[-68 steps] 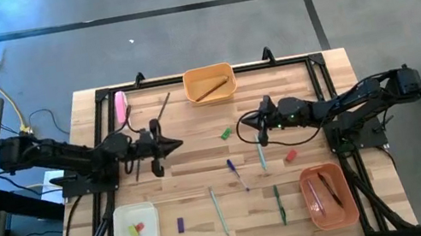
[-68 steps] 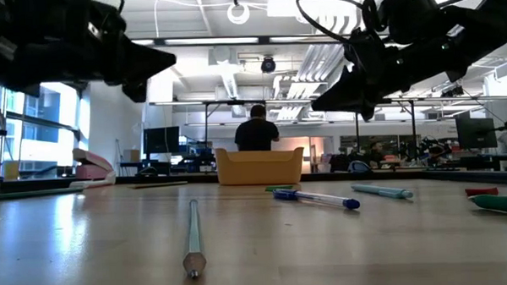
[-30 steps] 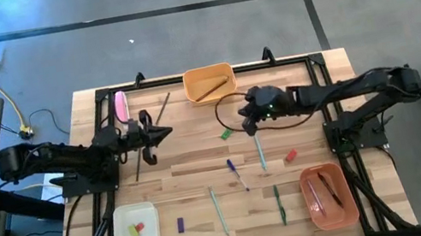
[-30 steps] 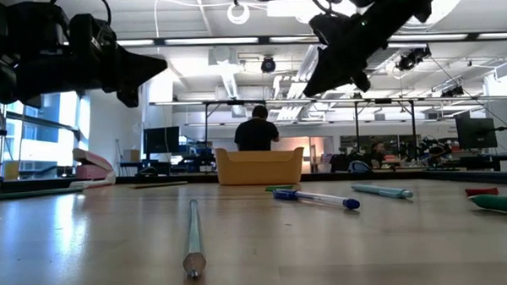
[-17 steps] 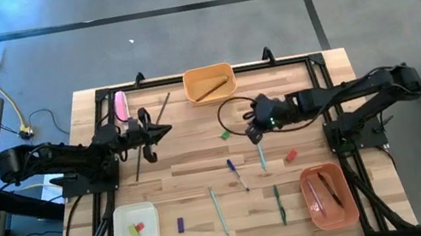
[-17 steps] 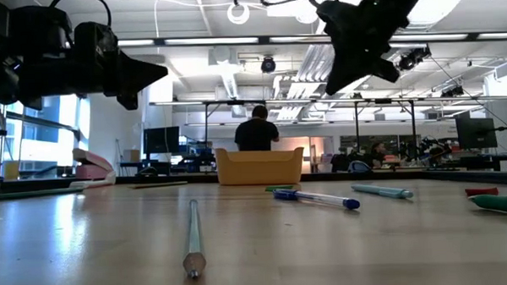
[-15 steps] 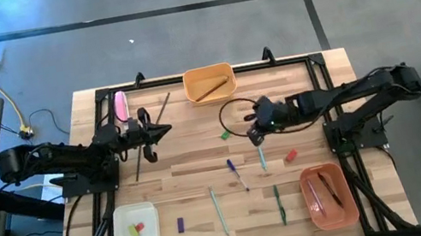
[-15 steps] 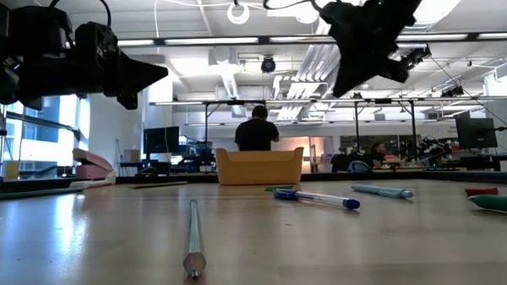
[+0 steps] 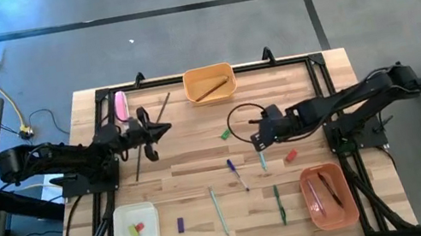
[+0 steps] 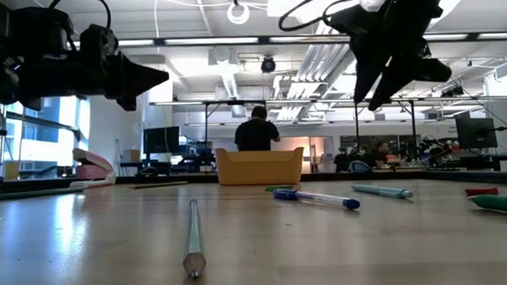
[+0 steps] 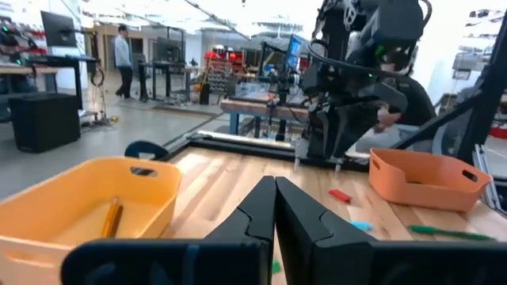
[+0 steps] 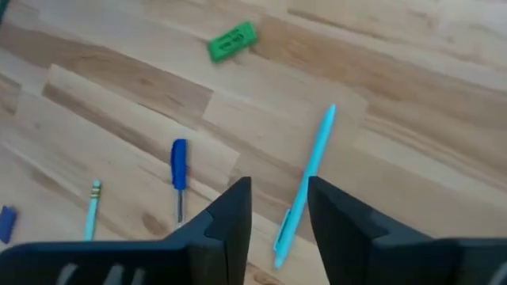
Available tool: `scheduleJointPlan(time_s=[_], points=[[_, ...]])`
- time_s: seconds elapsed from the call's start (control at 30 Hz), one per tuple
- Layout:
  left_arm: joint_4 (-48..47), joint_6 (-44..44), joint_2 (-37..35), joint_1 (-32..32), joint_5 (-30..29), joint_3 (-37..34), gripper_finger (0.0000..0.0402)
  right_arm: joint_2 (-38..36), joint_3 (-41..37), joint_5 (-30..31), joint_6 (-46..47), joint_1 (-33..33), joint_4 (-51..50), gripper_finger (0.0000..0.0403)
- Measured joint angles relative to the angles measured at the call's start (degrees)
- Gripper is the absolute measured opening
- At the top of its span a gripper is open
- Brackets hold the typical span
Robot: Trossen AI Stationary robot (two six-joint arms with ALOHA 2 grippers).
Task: Sort crayons/erasers/pens/pencils in bins
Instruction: Put the light blue pen into the orange bin
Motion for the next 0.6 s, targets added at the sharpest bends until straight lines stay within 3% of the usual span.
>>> scheduleJointPlan(time_s=[0.3, 0.6], points=[[-1.3, -0.1, 0.0, -0.1, 0.2, 0.0, 0.0001, 9.2, 0.0, -6.7, 7.4, -0.7, -0.1, 0.0119], [-4.1, -0.1, 0.0, 0.0, 0.2, 0.0, 0.0000, 15.3, 0.0, -6.9, 10.0, -0.9, 2.0, 0.0119]])
